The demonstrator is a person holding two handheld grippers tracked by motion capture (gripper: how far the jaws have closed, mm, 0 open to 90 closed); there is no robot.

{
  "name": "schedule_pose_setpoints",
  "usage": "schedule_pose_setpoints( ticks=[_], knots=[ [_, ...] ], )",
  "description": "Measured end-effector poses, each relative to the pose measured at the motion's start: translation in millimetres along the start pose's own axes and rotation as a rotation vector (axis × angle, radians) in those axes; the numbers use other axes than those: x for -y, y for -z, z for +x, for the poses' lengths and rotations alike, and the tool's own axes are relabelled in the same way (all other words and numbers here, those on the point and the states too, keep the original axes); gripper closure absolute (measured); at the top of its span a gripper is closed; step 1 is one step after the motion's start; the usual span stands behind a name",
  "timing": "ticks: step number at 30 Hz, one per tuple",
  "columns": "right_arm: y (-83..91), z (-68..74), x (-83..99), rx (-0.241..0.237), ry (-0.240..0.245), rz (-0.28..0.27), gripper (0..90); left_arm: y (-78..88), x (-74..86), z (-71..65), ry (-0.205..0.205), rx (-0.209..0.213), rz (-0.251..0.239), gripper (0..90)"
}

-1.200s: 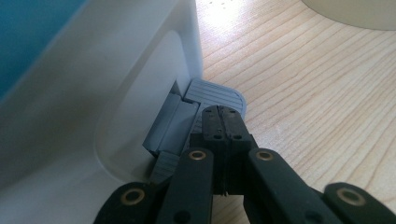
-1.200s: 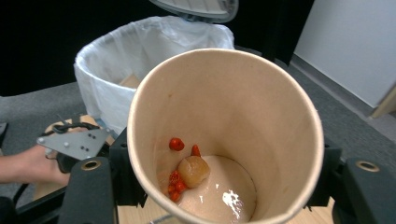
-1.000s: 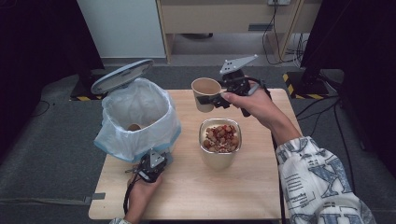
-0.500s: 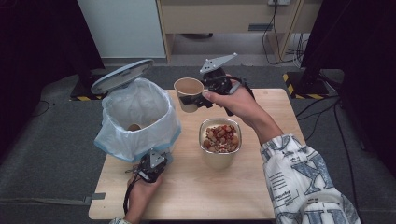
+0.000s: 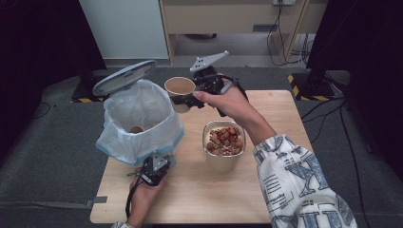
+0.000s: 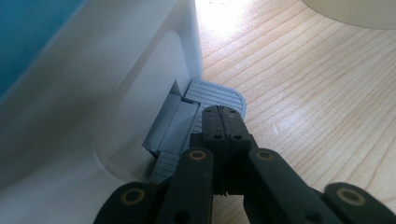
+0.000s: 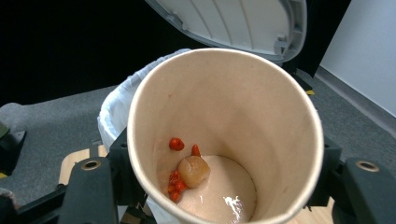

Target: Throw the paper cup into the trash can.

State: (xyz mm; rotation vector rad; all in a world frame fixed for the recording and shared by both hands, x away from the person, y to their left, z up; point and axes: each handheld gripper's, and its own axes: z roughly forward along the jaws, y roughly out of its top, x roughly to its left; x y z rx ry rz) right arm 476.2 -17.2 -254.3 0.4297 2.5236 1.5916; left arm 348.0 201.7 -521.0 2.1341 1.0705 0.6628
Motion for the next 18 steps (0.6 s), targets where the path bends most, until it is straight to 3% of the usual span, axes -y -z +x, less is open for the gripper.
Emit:
schedule_pose_setpoints(
  ticks=[18],
  knots=[
    [-18.3, 11.8, -17.4, -0.011, 0.006, -0.019, 34.1, 0.0, -0.1, 0.0, -0.001, 0.0, 0.001, 89.4]
  ],
)
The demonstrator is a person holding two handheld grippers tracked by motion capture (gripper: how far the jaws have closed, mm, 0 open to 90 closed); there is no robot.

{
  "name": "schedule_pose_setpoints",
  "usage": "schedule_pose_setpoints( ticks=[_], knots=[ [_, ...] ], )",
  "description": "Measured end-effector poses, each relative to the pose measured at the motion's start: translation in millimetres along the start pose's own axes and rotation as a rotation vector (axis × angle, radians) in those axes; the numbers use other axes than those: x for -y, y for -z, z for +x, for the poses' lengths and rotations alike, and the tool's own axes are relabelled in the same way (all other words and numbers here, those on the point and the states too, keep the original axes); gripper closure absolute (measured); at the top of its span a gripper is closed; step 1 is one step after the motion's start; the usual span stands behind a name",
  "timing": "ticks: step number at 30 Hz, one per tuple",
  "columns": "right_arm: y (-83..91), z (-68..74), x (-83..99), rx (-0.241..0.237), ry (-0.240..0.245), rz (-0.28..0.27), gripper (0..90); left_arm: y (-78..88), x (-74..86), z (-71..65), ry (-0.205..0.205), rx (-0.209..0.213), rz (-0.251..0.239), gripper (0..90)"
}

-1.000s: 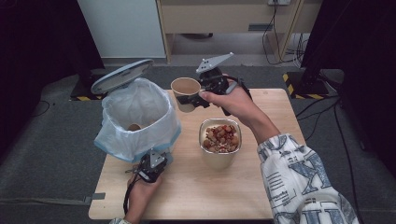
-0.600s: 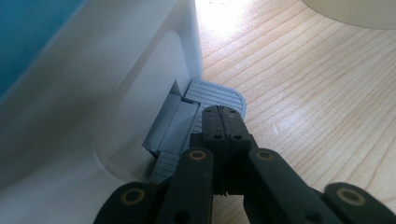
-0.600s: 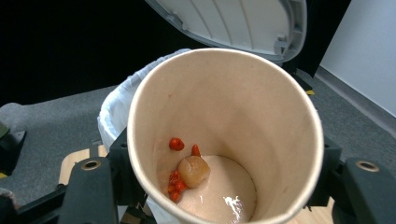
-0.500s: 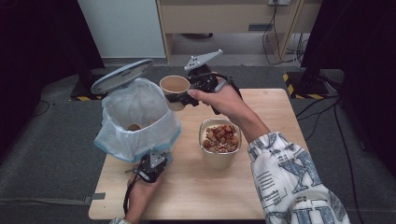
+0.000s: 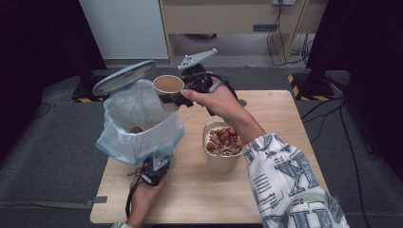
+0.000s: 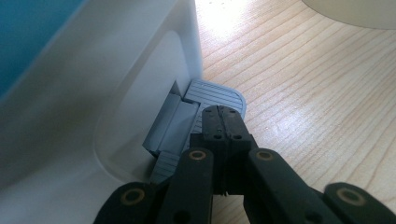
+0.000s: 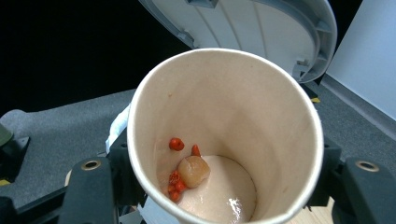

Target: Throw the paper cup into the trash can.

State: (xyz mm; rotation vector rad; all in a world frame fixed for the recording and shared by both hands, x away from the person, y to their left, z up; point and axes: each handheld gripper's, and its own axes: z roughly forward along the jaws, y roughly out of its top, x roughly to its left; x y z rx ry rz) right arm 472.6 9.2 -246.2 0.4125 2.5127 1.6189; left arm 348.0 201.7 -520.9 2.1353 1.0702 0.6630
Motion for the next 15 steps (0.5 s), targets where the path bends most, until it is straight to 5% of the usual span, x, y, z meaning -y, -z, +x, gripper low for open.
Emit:
schedule_pose_setpoints(
  ticks=[15],
  knots=[
    [-16.2, 4.6, -8.6, 0.025, -0.013, -0.018, 34.1, 0.0, -0.1, -0.3, -0.001, -0.001, 0.0, 89.5]
  ],
)
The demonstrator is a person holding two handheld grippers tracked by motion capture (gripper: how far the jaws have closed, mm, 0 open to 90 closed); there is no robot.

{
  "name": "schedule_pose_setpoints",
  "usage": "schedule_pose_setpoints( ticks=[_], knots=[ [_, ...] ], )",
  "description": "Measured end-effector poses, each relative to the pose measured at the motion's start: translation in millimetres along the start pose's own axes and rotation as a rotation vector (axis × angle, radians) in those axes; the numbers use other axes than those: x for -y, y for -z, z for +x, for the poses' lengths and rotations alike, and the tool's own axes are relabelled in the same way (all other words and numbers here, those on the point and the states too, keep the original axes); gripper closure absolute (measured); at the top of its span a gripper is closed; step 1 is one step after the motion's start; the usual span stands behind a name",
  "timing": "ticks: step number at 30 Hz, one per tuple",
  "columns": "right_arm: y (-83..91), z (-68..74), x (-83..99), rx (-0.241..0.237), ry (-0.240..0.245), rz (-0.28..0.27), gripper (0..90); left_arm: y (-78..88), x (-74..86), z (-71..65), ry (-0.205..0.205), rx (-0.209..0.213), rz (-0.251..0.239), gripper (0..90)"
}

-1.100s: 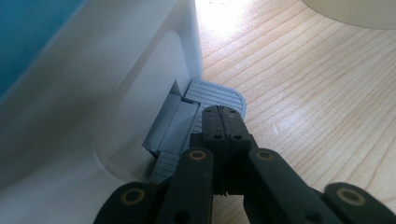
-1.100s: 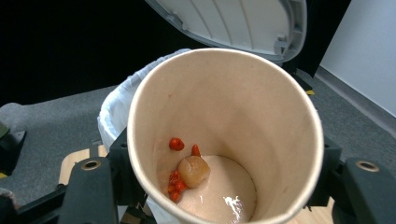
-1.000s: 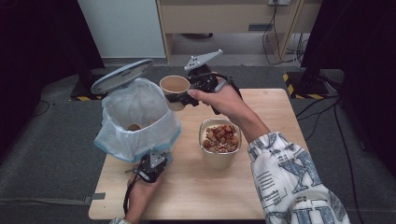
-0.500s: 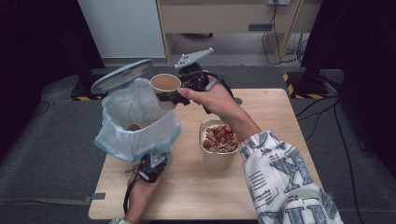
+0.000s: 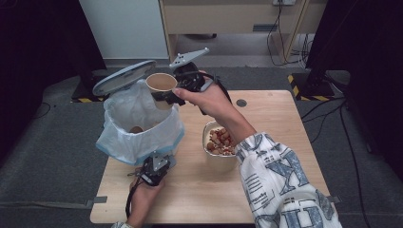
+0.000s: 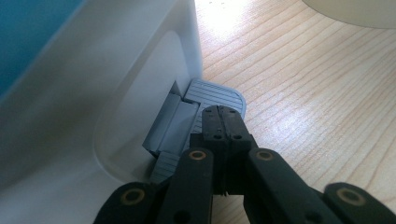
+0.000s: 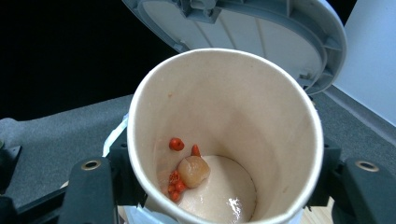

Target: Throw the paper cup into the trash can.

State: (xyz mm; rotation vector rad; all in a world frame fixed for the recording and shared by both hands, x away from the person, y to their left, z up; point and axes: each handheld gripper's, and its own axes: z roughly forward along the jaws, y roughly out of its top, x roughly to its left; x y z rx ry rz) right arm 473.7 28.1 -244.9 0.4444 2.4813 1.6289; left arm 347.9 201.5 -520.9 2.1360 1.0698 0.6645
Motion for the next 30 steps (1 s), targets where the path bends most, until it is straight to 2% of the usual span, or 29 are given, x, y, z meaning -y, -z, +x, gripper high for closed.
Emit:
schedule_pose_setpoints(
  ticks=[13, 30],
  knots=[
    [-21.7, 5.9, 0.2, -0.012, 0.007, 0.009, 34.0, 0.0, 0.0, -0.2, -0.002, -0.002, 0.0, 89.4],
    [-63.1, 6.6, 15.5, -0.026, 0.003, 0.073, 32.5, 0.0, 0.1, 0.1, -0.001, 0.0, 0.0, 89.4]
  ],
)
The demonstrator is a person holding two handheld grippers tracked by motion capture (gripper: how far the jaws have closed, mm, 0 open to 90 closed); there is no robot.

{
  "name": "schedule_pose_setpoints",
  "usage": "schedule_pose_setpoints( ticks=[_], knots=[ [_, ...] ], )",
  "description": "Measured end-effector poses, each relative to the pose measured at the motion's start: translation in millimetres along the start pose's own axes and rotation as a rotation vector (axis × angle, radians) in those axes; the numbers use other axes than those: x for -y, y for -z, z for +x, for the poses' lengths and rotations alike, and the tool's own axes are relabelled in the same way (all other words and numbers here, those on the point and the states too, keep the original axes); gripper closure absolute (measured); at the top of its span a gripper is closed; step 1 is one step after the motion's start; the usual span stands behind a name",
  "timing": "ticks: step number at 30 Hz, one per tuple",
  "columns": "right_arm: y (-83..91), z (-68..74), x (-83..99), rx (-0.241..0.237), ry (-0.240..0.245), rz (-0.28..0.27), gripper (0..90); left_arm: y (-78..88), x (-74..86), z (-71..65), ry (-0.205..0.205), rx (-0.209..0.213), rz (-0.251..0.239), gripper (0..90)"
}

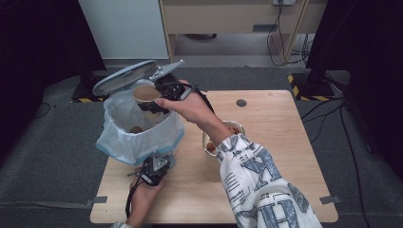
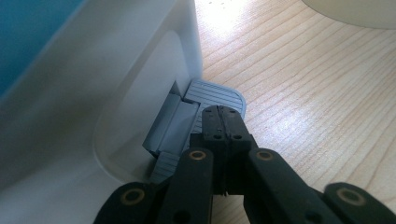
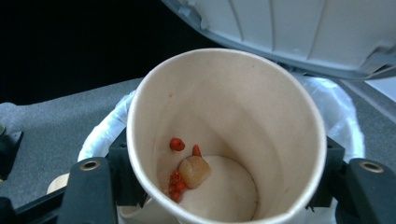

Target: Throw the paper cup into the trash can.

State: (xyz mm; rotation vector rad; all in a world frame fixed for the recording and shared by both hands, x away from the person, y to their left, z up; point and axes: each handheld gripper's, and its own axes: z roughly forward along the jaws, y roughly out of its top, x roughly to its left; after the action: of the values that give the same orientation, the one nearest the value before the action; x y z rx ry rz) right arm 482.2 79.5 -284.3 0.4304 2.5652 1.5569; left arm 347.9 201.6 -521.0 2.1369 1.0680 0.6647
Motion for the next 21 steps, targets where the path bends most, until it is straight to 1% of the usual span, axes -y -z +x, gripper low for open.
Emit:
schedule_pose_setpoints(
  ticks=[3, 5, 8, 11, 19, 21],
  knots=[
    [-6.1, 1.0, 3.0, 0.009, 0.015, 0.005, 28.2, 0.0, 0.0, 0.1, 0.002, 0.0, 0.0, 89.4],
    [-8.6, 2.2, 4.1, -0.001, 0.003, -0.003, 17.6, 0.0, 0.1, 0.2, 0.003, 0.001, -0.002, 89.4],
    [-7.5, 2.3, 3.9, 0.018, 0.002, -0.016, 12.9, 0.0, 0.1, 0.1, 0.002, 0.001, -0.002, 89.4],
    [-3.7, 0.7, 4.2, 0.032, 0.004, -0.026, 12.8, 0.0, 0.1, 0.2, 0.002, 0.001, -0.002, 89.4],
    [6.1, -5.2, 9.4, 0.056, -0.012, -0.024, 13.4, 0.0, 0.1, 0.1, 0.001, 0.001, -0.001, 89.4],
    [8.1, -6.5, 10.8, 0.064, -0.009, -0.022, 13.4, 0.0, 0.1, 0.2, 0.002, 0.001, -0.001, 89.4]
  ],
)
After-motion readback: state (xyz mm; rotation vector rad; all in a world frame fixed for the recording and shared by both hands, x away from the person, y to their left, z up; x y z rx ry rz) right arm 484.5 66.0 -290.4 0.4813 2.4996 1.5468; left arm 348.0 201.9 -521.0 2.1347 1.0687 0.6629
